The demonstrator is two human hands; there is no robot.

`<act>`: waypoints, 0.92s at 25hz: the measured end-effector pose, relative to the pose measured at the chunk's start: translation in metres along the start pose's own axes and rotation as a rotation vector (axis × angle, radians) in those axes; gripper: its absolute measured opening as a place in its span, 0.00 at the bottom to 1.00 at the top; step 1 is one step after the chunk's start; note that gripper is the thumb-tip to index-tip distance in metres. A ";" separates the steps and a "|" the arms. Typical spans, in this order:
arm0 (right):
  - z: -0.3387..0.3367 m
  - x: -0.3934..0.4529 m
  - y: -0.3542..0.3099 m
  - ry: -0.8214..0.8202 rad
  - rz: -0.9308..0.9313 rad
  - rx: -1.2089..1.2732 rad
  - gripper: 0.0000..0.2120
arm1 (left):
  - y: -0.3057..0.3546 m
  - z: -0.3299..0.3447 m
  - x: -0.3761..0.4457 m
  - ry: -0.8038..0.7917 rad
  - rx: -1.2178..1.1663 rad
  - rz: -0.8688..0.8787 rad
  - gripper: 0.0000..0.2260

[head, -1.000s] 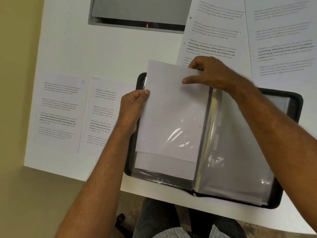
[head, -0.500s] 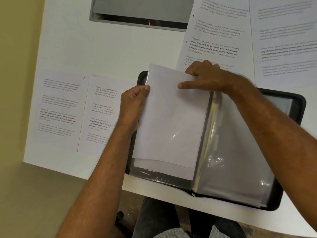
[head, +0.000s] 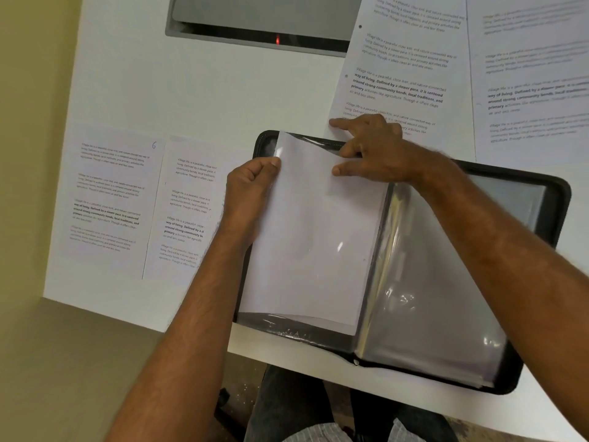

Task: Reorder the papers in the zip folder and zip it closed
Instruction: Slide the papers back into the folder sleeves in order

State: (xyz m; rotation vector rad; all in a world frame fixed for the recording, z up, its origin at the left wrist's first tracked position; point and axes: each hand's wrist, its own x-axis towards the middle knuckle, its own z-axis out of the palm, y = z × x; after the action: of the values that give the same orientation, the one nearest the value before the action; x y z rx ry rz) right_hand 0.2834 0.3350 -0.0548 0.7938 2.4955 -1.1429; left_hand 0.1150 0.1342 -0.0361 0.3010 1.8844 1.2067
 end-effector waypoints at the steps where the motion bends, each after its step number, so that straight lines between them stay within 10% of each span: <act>1: 0.001 -0.001 0.000 -0.003 0.012 -0.012 0.17 | 0.001 0.000 -0.001 -0.008 -0.007 -0.004 0.09; 12: 0.004 -0.012 -0.004 0.061 0.048 0.026 0.07 | -0.008 -0.004 -0.008 -0.040 0.103 -0.034 0.24; 23: 0.024 -0.020 -0.005 0.193 0.081 0.063 0.09 | -0.015 -0.001 -0.012 0.066 0.098 0.025 0.17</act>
State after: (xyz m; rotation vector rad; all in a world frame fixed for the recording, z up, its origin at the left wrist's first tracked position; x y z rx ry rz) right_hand 0.2971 0.3068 -0.0587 1.0587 2.5635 -1.1727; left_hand 0.1250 0.1194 -0.0419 0.3421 2.0066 1.1551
